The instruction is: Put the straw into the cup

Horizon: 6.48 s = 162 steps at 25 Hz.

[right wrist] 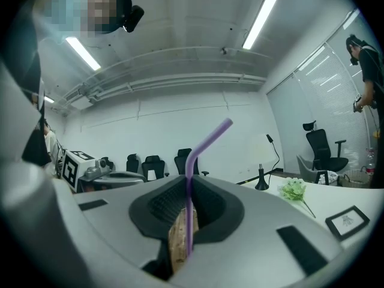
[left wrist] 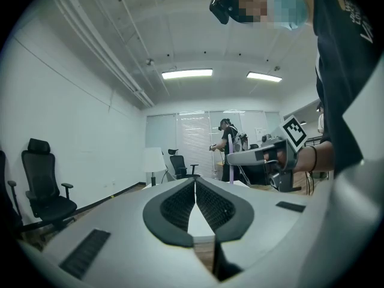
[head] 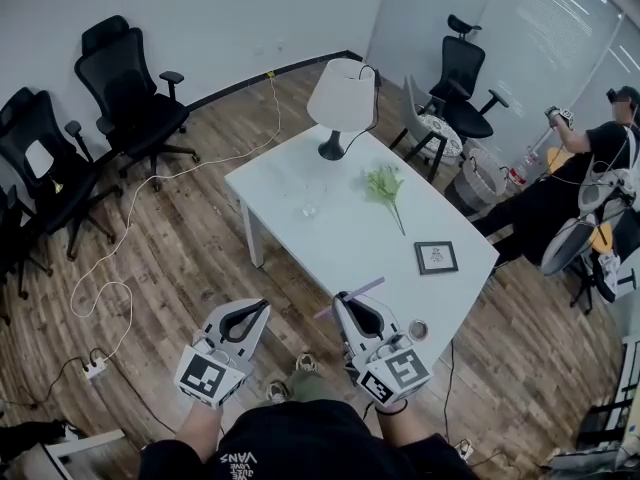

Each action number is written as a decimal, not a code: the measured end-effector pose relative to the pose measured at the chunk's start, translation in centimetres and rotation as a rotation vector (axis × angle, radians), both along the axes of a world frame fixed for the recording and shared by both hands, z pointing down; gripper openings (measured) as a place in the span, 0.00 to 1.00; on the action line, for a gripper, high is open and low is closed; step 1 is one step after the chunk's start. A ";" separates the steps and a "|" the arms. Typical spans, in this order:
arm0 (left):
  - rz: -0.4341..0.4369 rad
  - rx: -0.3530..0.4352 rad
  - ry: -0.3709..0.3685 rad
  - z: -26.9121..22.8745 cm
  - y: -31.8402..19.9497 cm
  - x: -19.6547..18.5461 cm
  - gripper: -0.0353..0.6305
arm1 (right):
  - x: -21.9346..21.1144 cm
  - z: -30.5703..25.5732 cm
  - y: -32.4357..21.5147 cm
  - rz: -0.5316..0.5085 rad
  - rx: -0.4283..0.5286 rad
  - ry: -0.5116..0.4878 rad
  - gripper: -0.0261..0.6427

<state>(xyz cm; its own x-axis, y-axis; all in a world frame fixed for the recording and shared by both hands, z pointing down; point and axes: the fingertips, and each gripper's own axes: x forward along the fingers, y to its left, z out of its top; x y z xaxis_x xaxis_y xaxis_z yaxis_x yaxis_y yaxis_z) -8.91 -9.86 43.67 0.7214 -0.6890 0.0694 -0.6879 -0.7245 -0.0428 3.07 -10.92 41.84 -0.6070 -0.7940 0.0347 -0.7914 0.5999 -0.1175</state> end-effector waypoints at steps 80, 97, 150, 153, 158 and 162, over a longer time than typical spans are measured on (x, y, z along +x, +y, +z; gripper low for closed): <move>0.162 -0.020 -0.005 -1.0 -28.6 3.7 0.08 | 2.1 -1.0 -27.3 0.125 0.001 0.006 0.10; 0.123 0.005 -0.016 -2.1 -30.2 4.8 0.08 | 3.1 -2.5 -30.7 0.087 0.059 0.013 0.10; 0.043 -0.045 0.006 0.4 -30.2 3.1 0.08 | 1.0 8.7 -35.2 0.043 -0.076 0.118 0.10; 0.039 -0.050 0.009 0.4 -30.2 3.1 0.08 | 1.0 9.6 -35.3 0.045 -0.099 0.120 0.10; 0.040 -0.044 0.011 0.1 -29.9 3.0 0.08 | 1.0 10.8 -35.2 0.055 -0.131 0.118 0.10; 0.030 -0.060 -0.019 0.5 -30.0 2.7 0.08 | 1.0 11.2 -35.4 0.057 -0.135 0.123 0.10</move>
